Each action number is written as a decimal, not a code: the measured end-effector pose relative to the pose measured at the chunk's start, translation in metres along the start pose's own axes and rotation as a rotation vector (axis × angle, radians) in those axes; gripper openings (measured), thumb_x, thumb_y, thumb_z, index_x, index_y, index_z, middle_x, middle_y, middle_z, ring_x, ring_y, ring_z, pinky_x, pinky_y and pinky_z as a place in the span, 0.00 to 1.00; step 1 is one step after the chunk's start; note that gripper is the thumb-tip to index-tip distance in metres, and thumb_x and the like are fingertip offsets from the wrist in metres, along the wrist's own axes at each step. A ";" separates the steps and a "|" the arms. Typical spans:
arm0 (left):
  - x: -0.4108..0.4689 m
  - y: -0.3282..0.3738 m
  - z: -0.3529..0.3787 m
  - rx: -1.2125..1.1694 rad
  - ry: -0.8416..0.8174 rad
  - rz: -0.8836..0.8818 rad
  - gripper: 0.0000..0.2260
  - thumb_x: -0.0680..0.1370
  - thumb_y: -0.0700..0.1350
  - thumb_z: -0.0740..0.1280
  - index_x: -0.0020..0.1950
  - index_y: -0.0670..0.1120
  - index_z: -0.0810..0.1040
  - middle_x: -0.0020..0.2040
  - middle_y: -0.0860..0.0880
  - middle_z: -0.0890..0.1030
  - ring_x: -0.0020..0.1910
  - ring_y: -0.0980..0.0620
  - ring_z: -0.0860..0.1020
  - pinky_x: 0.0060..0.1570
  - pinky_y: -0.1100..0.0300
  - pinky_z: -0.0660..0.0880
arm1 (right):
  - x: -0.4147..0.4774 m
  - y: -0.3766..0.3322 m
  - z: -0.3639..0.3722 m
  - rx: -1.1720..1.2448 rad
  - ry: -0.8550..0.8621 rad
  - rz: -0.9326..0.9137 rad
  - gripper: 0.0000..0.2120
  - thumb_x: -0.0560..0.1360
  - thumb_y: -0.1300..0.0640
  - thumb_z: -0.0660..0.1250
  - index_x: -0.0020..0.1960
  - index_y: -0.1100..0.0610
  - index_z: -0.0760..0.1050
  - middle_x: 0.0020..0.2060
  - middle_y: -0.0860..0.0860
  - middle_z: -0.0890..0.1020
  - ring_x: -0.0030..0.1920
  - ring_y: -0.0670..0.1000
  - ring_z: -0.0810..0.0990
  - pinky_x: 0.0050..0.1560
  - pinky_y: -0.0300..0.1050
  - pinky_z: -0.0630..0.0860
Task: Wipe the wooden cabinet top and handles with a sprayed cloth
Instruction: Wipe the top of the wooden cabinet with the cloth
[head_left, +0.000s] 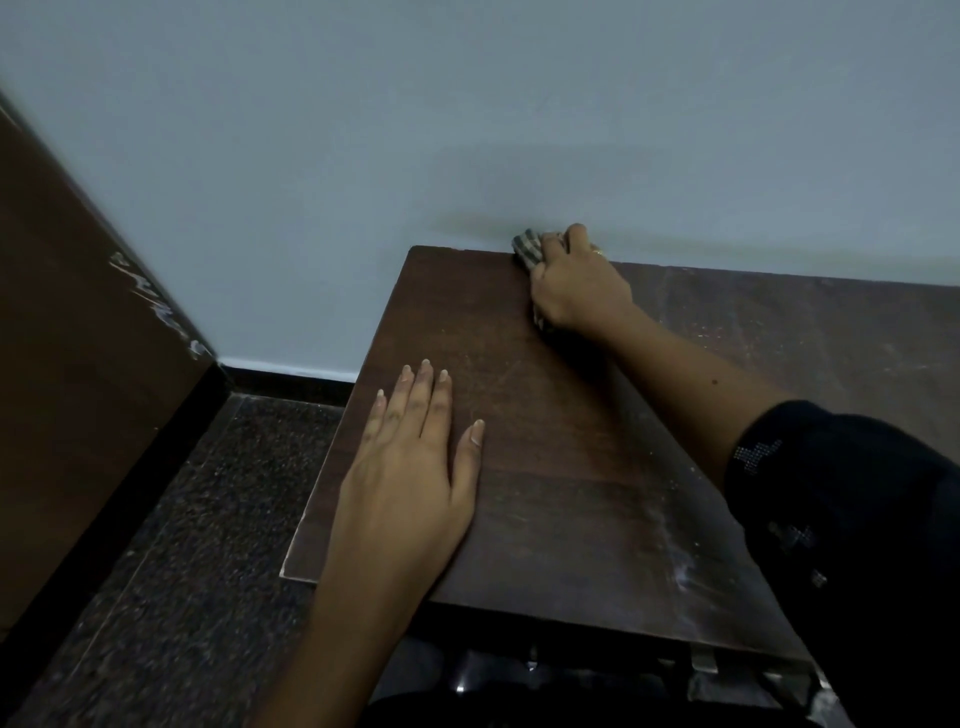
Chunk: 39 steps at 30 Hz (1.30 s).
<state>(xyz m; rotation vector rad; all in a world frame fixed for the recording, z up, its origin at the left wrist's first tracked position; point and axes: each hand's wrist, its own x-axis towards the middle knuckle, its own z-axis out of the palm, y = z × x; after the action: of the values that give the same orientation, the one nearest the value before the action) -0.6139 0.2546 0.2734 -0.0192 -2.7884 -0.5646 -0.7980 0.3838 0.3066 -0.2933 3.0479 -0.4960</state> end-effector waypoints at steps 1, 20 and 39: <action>0.000 0.000 0.000 0.001 0.000 0.001 0.29 0.76 0.58 0.44 0.72 0.44 0.60 0.74 0.46 0.60 0.71 0.57 0.50 0.70 0.61 0.43 | -0.004 0.000 0.001 0.004 0.007 0.005 0.23 0.80 0.52 0.48 0.72 0.61 0.58 0.69 0.58 0.60 0.67 0.62 0.65 0.64 0.57 0.66; -0.002 0.019 0.007 0.079 -0.007 0.064 0.30 0.76 0.55 0.41 0.71 0.40 0.61 0.74 0.42 0.58 0.74 0.48 0.51 0.71 0.54 0.46 | -0.225 -0.010 0.018 -0.080 0.126 -0.016 0.25 0.71 0.53 0.52 0.62 0.59 0.76 0.56 0.55 0.81 0.58 0.56 0.80 0.49 0.47 0.80; 0.014 0.054 0.031 0.056 -0.074 0.034 0.32 0.73 0.57 0.35 0.74 0.42 0.51 0.76 0.44 0.52 0.74 0.52 0.46 0.71 0.58 0.41 | -0.138 0.021 -0.002 -0.082 -0.009 -0.053 0.27 0.80 0.51 0.44 0.77 0.58 0.47 0.77 0.56 0.49 0.77 0.55 0.47 0.75 0.48 0.49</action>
<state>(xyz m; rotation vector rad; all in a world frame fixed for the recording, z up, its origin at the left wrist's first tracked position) -0.6322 0.3156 0.2704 -0.0772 -2.8686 -0.4871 -0.6667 0.4301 0.3028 -0.3800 3.0638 -0.3710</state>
